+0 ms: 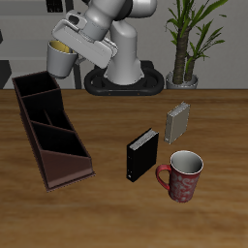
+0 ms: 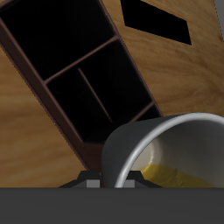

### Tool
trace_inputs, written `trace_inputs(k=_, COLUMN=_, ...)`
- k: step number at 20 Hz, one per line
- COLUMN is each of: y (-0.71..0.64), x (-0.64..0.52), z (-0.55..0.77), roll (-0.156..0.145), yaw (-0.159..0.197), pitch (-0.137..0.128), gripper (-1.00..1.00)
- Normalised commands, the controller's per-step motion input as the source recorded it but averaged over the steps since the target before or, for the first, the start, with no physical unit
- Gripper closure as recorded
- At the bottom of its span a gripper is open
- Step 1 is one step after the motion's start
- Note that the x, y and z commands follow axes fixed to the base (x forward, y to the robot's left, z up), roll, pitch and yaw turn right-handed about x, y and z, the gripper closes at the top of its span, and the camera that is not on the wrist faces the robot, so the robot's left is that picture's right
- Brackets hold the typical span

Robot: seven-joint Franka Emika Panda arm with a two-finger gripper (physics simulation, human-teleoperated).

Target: Place the white-yellow mug into the right desk caddy's right compartment and place the black book into the right desk caddy's back compartment

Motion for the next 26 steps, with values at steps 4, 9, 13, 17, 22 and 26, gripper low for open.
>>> trace_inputs(k=4, y=-0.22, x=-0.11, z=0.17, roll=0.036, yaw=-0.106, pitch=0.039, gripper=1.0)
trace_inputs(k=9, y=-0.31, x=-0.02, z=0.2, roll=0.018, yaw=-0.023, pitch=0.008, gripper=1.0)
trace_inputs(k=13, y=-0.26, x=0.15, z=0.19, roll=-0.023, yaw=0.005, pitch=0.0, gripper=1.0)
trace_inputs(k=17, y=-0.23, x=0.22, z=-0.01, roll=0.017, yaw=-0.078, pitch=0.046, gripper=1.0)
trace_inputs(k=22, y=-0.18, x=0.22, z=-0.1, roll=0.136, yaw=-0.152, pitch=0.109, gripper=1.0)
trace_inputs(k=26, y=-0.29, x=0.12, z=0.13, roll=0.064, yaw=-0.091, pitch=0.058, gripper=1.0)
